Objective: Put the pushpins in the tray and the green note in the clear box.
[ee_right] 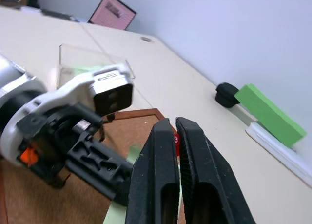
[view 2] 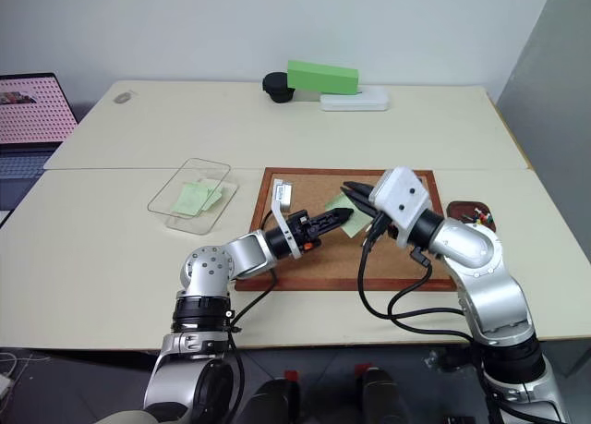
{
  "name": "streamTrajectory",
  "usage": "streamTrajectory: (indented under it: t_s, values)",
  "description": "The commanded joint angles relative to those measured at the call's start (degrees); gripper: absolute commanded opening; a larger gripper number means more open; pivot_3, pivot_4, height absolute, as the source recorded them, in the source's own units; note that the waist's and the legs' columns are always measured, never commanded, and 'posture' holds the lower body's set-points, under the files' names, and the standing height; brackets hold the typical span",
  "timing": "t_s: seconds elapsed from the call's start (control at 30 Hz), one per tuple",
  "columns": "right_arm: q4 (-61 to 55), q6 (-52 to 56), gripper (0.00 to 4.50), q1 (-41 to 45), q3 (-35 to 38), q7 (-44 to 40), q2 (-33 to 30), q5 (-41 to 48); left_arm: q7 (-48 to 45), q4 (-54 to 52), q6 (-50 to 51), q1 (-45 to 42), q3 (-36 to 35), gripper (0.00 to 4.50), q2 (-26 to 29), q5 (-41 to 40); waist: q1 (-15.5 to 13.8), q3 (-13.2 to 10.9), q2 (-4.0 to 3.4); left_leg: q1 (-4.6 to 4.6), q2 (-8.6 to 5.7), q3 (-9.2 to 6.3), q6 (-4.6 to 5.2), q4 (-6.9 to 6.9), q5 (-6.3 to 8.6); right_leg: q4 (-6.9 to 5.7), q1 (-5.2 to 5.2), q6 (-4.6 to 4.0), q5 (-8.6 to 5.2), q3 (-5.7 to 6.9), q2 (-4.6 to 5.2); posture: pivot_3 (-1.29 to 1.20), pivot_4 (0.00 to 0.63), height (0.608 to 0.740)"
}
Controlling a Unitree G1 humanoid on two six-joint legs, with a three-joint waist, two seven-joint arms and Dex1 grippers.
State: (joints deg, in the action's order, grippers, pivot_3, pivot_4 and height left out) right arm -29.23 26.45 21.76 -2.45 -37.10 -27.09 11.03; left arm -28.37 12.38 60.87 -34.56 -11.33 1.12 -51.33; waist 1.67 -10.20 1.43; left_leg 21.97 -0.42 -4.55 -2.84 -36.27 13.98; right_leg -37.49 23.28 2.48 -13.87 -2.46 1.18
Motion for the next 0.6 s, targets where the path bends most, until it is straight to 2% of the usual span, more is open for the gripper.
streamTrajectory:
  t_s: [0.03,0.13,0.2,0.27,0.4,0.6]
  values:
    - [-1.55,6.12,0.0,-0.68,5.48,4.19,0.24,2.72,-3.04,-2.47,-4.01,-1.61,4.97,0.05,0.97,3.9,0.03,0.0,0.0,0.03,0.0,-0.02,0.0,0.0,0.0,0.02,0.0,0.0,0.0,0.02,0.0,0.0,0.15,0.74]
    - [3.52,10.71,0.0,-2.12,10.05,9.61,-0.02,0.95,-6.97,-8.32,-11.96,-1.91,15.15,0.05,4.09,12.85,-0.04,0.0,0.0,0.02,0.01,-0.02,0.0,0.03,0.0,0.02,0.0,-0.02,0.01,0.02,-0.02,0.0,0.15,0.74]
    - [7.25,14.23,0.0,-1.97,14.55,13.47,1.33,1.95,-10.3,-12.42,-21.21,-1.5,24.48,0.05,7.47,22.0,-0.15,0.0,-0.01,0.03,0.0,0.01,0.0,0.03,0.0,0.06,0.0,-0.1,0.06,-0.01,0.0,0.0,0.15,0.74]
    - [11.15,16.81,0.0,-1.25,18.23,16.25,1.69,2.66,-13.1,-15.26,-27.58,-1.12,30.6,0.05,9.37,27.51,-0.17,0.01,-0.03,0.04,0.0,0.08,0.0,0.1,0.0,0.17,0.0,-0.29,0.18,-0.07,0.0,0.0,0.15,0.74]
    - [21.07,17.68,0.0,1.73,22.59,19.98,0.77,2.22,-13.67,-13.31,-36.12,-2.51,35.66,0.05,9.26,35.02,-0.05,0.03,-0.07,0.06,0.03,0.13,0.02,0.19,0.01,0.33,0.0,-0.3,0.18,-0.09,0.0,0.0,0.15,0.74]
    - [34.55,12.31,0.0,5.98,21.68,19.88,-0.9,0.94,-13.25,-5.57,-44.66,-5.23,39.11,0.05,8.25,43.9,0.24,0.04,-0.09,0.06,0.05,0.19,0.06,0.2,0.02,0.36,0.01,-0.28,0.17,-0.13,-0.07,0.0,0.15,0.74]
